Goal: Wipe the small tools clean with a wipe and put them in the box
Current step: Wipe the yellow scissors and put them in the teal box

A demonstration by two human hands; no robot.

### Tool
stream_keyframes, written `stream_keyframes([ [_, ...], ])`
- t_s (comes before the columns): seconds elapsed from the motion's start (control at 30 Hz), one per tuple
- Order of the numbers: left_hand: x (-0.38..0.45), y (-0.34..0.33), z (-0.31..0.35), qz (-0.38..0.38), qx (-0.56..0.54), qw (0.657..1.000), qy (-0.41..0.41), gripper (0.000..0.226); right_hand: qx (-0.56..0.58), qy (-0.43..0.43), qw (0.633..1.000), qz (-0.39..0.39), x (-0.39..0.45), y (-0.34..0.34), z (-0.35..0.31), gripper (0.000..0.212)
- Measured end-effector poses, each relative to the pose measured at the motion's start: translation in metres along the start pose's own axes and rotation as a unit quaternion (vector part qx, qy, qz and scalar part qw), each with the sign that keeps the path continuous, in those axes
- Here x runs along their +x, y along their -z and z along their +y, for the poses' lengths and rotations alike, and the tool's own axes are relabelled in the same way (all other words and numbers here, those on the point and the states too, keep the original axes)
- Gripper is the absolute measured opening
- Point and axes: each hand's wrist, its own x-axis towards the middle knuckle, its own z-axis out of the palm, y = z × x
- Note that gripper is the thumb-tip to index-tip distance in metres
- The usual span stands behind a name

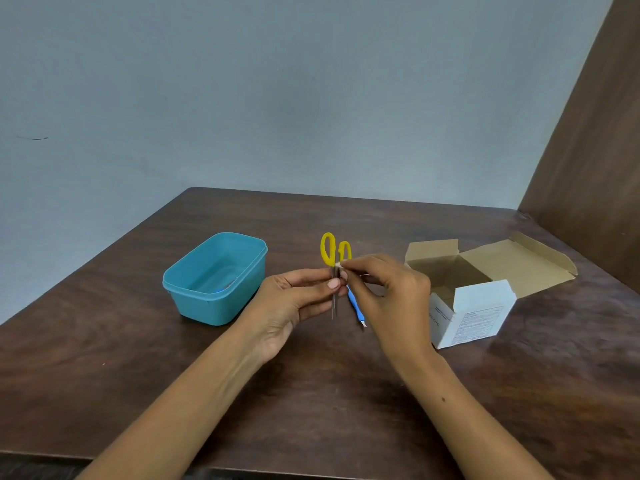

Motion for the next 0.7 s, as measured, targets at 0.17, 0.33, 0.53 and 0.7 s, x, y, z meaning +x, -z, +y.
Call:
stream_keyframes([
  [0.17, -0.0006, 0.0003, 0.0006, 0.009, 0.01, 1.0, -0.014, 0.021, 0.007, 0.029, 0.999, -0.024, 0.001, -0.0001, -0.0023, 0.015],
  [0.33, 0.0005, 0.0037, -0.0008, 0.025, 0.042, 0.998, -0.034, 0.024, -0.009, 0.033, 0.998, -0.043, 0.0003, 0.0029, -0.003, 0.013],
  [0.53, -0.0016, 0.001, -0.0022, 0.004, 0.105, 0.991, -0.083, 0.025, -0.006, 0.002, 1.0, -0.014, 0.0005, 0.0028, -0.0032, 0.013],
  [0.7, -0.0005, 0.0043, -0.0002, 0.018, 0.09, 0.991, -0.095, 0.028, 0.0, 0.017, 0.997, -0.069, 0.0011, 0.0059, -0.0058, 0.01],
])
